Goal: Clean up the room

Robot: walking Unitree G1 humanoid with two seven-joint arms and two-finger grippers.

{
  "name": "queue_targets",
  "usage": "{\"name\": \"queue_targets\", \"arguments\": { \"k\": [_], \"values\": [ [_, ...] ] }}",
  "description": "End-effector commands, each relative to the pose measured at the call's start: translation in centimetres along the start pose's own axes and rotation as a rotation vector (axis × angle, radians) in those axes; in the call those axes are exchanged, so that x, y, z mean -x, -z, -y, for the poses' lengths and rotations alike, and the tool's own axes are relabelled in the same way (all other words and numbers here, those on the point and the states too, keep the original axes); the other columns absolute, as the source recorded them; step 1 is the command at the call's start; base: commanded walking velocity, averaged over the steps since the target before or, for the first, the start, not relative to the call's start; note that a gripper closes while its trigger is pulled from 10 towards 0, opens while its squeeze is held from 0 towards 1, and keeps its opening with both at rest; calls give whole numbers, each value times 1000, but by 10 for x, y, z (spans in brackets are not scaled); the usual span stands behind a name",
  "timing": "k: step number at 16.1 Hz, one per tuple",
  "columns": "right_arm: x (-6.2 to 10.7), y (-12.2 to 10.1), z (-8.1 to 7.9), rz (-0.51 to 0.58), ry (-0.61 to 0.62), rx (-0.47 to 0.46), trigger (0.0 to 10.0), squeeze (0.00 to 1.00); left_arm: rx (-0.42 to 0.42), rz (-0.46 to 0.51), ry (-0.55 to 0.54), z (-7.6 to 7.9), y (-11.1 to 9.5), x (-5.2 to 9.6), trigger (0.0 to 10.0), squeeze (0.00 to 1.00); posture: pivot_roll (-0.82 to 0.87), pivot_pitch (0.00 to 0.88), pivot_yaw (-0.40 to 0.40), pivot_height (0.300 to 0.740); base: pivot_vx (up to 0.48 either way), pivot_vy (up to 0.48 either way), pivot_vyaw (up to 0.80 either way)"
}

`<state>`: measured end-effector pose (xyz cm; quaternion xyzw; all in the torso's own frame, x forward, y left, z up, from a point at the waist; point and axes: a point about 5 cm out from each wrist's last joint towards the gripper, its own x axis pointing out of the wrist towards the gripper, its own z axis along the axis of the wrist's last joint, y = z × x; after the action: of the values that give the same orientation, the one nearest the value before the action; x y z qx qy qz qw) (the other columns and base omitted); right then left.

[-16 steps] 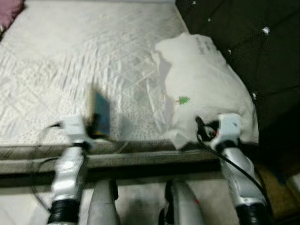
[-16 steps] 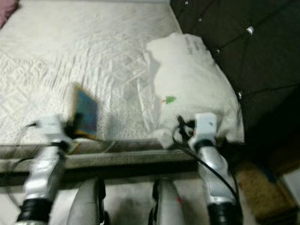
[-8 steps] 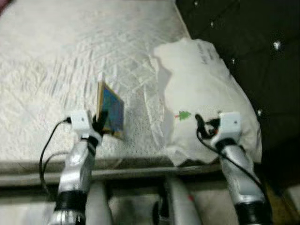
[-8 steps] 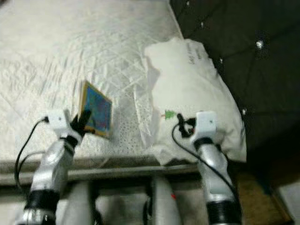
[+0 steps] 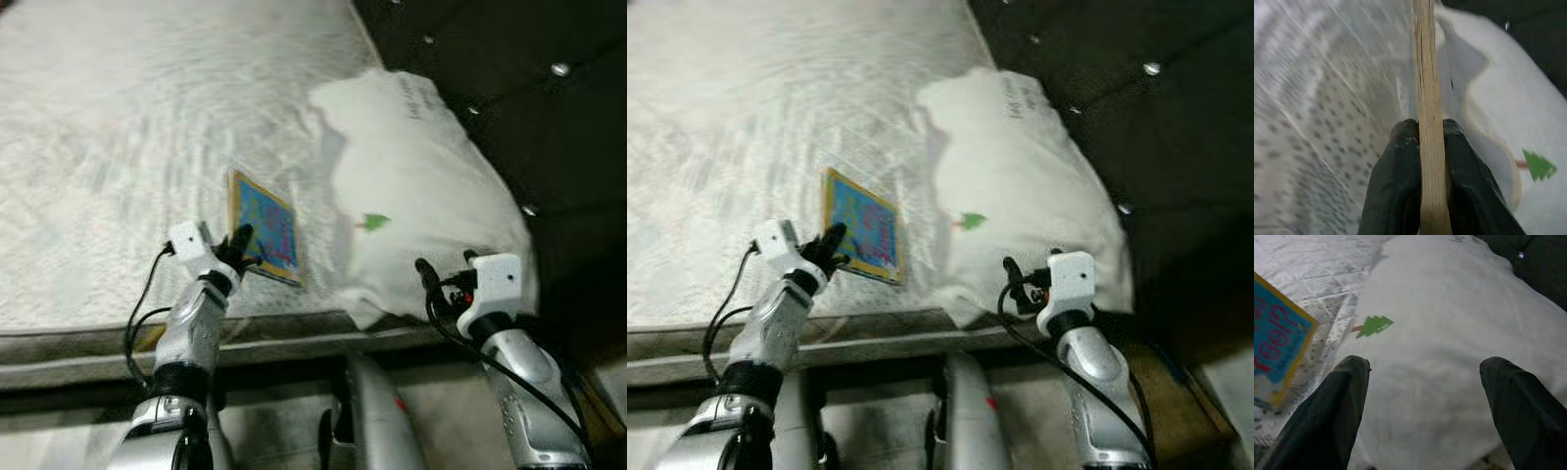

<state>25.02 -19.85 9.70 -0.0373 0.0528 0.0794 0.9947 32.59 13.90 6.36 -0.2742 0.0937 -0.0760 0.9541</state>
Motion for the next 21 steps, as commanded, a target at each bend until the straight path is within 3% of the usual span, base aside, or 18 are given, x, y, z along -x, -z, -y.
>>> {"name": "queue_targets", "arguments": {
  "k": [1, 2, 4, 10, 11, 12, 20, 21],
  "values": [
    [3, -10, -2, 17, -42, -3, 10000, 0, 41, 20, 2, 4, -4, -6, 10000, 0, -162, 135, -106, 584, 0, 0, 0],
    [7, -17, -10, 26, -114, 2, 10000, 0, 109, -26, -9, 7, 3, -12, 10000, 0, -179, 135, -108, 584, 0, 0, 0],
    [9, -20, -10, 28, -135, 17, 10000, 0, 95, -53, 4, 14, 8, -16, 10000, 0, -190, 130, -110, 584, 0, 0, 0],
    [10, -24, -8, 16, -131, 33, 10000, 0, 150, -127, -44, 9, 19, -20, 10000, 0, -212, 117, -112, 584, 0, 0, 0],
    [10, -25, -8, 17, -132, 38, 10000, 0, 151, -145, -41, 11, 20, -21, 10000, 616, -214, 111, -113, 584, 0, 0, 0],
    [9, -25, -7, 17, -131, 43, 10000, 0, 141, -161, -49, 12, 21, -22, 10000, 1000, -216, 110, -112, 584, 0, 0, 0],
    [8, -25, -7, 14, -138, 66, 10000, 0, 119, -141, -133, -5, 4, -24, 10000, 1000, -216, 109, -100, 584, 0, 0, 0],
    [6, -25, -8, 15, -137, 67, 10000, 0, 52, -144, -164, -12, 0, -22, 10000, 1000, -210, 108, -98, 584, 0, 0, 0]
  ]
}}
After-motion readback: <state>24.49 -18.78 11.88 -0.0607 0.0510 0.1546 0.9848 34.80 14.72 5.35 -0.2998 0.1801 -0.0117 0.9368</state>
